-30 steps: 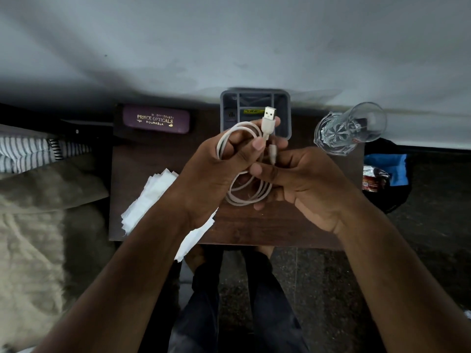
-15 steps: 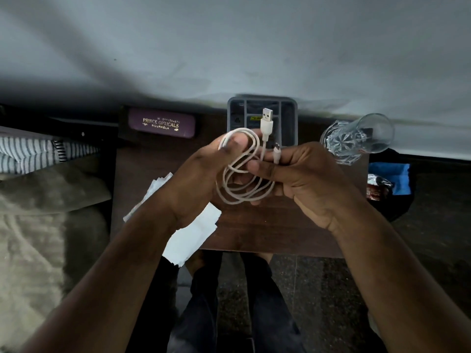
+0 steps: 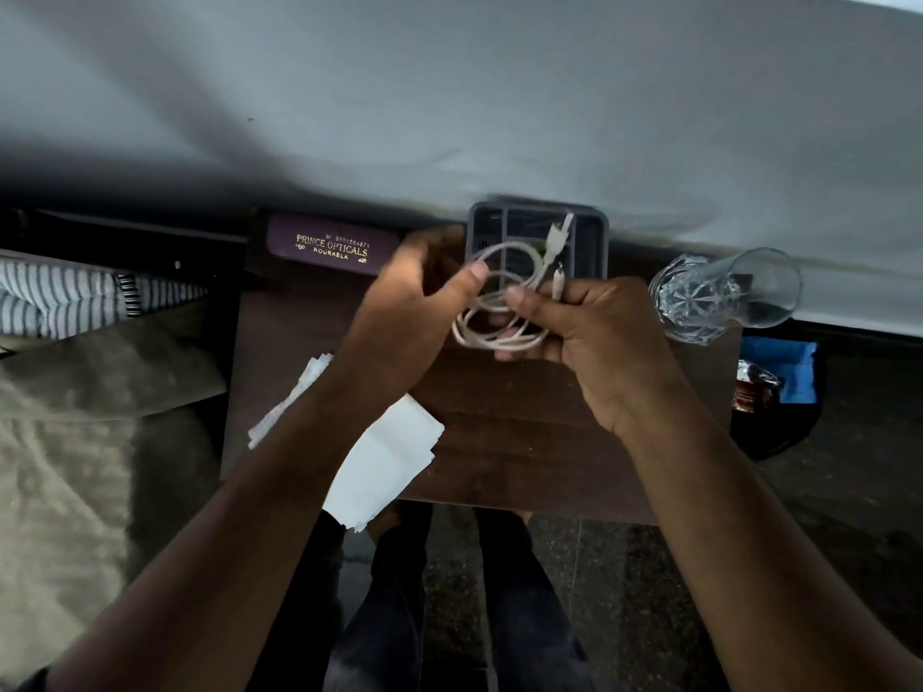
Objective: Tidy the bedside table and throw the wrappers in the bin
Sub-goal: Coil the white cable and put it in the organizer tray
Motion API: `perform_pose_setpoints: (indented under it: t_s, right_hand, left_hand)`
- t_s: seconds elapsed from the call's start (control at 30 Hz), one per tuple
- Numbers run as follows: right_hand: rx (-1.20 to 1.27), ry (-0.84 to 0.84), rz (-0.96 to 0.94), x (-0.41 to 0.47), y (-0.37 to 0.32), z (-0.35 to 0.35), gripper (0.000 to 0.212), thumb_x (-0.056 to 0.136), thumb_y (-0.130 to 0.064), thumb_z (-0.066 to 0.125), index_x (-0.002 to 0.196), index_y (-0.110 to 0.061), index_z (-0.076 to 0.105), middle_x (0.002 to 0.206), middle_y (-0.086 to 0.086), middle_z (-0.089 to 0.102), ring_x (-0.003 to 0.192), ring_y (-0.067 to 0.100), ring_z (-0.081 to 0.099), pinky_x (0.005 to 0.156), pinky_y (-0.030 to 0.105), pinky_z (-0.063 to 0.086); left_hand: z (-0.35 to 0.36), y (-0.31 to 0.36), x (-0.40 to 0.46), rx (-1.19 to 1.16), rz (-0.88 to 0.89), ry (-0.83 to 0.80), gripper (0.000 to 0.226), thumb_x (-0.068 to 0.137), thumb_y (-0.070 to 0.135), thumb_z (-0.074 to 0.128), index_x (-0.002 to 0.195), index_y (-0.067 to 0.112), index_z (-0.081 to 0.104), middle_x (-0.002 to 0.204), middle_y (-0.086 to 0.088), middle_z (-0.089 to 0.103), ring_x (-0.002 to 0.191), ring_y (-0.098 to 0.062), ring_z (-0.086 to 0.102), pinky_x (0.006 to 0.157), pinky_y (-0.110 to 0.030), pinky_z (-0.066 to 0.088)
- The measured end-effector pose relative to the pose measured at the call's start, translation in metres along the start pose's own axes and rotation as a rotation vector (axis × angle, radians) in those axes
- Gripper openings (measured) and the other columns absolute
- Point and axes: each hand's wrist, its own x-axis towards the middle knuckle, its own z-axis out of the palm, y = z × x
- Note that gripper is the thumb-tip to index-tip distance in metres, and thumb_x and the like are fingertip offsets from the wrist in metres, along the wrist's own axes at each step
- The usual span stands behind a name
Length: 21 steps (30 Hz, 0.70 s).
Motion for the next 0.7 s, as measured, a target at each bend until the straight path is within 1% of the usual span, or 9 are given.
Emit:
perform_pose_setpoints:
  t_s: [0.07,0.13,0.2,0.27,0.37,0.47,0.53,0.6,0.7]
  right_hand:
    - [-0.014,0.145,-0.053,0.014,0.000,0.005,0.007,0.088,-0.003,0.073,0.084,-0.006,0.076,0.078,0.015,0.078,0.068,0.028,0.078,0.062,0.042,0.065]
    - [-0.076,0.271,-0.120,0.029,0.003,0.011,0.014,0.087,-0.009,0.076,0.075,-0.017,0.078,0.077,0.014,0.078,0.067,0.026,0.078,0.064,0.045,0.065]
    - [-0.225,0.375,-0.194,0.043,0.008,0.015,0.014,0.085,-0.017,0.079,0.071,-0.021,0.081,0.076,0.011,0.078,0.061,0.008,0.074,0.064,0.030,0.063]
    - [-0.408,0.474,-0.300,0.048,0.010,0.023,0.011,0.084,-0.022,0.080,0.079,-0.012,0.083,0.073,0.008,0.079,0.050,-0.007,0.060,0.052,0.014,0.048]
    - [-0.575,0.547,-0.408,0.048,0.012,0.034,0.024,0.086,-0.021,0.076,0.068,-0.004,0.077,0.060,0.004,0.072,0.058,-0.004,0.055,0.046,0.014,0.032]
    - [-0.596,0.517,-0.428,0.052,0.014,0.045,0.033,0.086,-0.010,0.069,0.056,-0.018,0.060,0.046,0.002,0.055,0.054,0.004,0.048,0.048,0.021,0.025]
    - [-0.627,0.481,-0.428,0.056,0.016,0.051,0.031,0.086,-0.008,0.065,0.059,-0.021,0.056,0.053,0.009,0.060,0.054,0.013,0.050,0.056,0.027,0.025]
    - [-0.693,0.520,-0.454,0.059,0.020,0.053,0.026,0.085,-0.006,0.063,0.059,-0.012,0.064,0.060,0.017,0.065,0.057,0.026,0.057,0.058,0.026,0.018]
    - [-0.729,0.633,-0.473,0.063,0.023,0.049,0.020,0.082,-0.006,0.064,0.063,-0.003,0.069,0.063,0.020,0.064,0.060,0.032,0.058,0.059,0.022,0.014]
  left_hand:
    - [-0.001,-0.003,0.004,0.128,0.109,0.170,0.031,0.088,0.028,0.066,0.119,0.024,0.069,0.102,0.002,0.070,0.086,-0.006,0.062,0.091,-0.029,0.052]
    - [0.000,-0.002,0.006,0.155,0.135,0.227,0.029,0.089,0.020,0.065,0.117,0.020,0.074,0.108,0.004,0.075,0.098,-0.007,0.068,0.099,-0.029,0.052]
    - [0.003,0.000,0.009,0.015,0.039,0.185,0.030,0.088,0.020,0.062,0.115,0.019,0.076,0.108,0.005,0.078,0.105,-0.010,0.072,0.101,-0.036,0.053]
    - [0.007,-0.001,0.016,-0.072,-0.033,0.135,0.036,0.084,0.024,0.058,0.115,0.020,0.075,0.105,0.003,0.079,0.103,-0.016,0.074,0.098,-0.044,0.056]
    - [0.012,-0.002,0.022,-0.065,-0.057,0.103,0.041,0.081,0.028,0.056,0.117,0.023,0.074,0.105,0.002,0.080,0.103,-0.016,0.074,0.097,-0.045,0.056]
    - [0.017,0.001,0.025,-0.022,-0.027,0.099,0.037,0.081,0.025,0.054,0.113,0.030,0.072,0.100,-0.002,0.080,0.103,-0.021,0.074,0.093,-0.045,0.057]
    - [0.020,0.002,0.028,0.015,-0.011,0.083,0.033,0.082,0.026,0.051,0.107,0.024,0.073,0.094,-0.011,0.078,0.105,-0.030,0.072,0.089,-0.048,0.057]
    - [0.020,0.003,0.031,0.043,-0.016,0.057,0.031,0.084,0.025,0.050,0.100,0.014,0.073,0.090,-0.012,0.077,0.097,-0.032,0.072,0.084,-0.046,0.058]
    - [0.020,0.004,0.031,-0.004,-0.053,0.041,0.027,0.091,0.012,0.052,0.099,0.016,0.077,0.089,0.000,0.079,0.082,-0.011,0.071,0.075,-0.027,0.054]
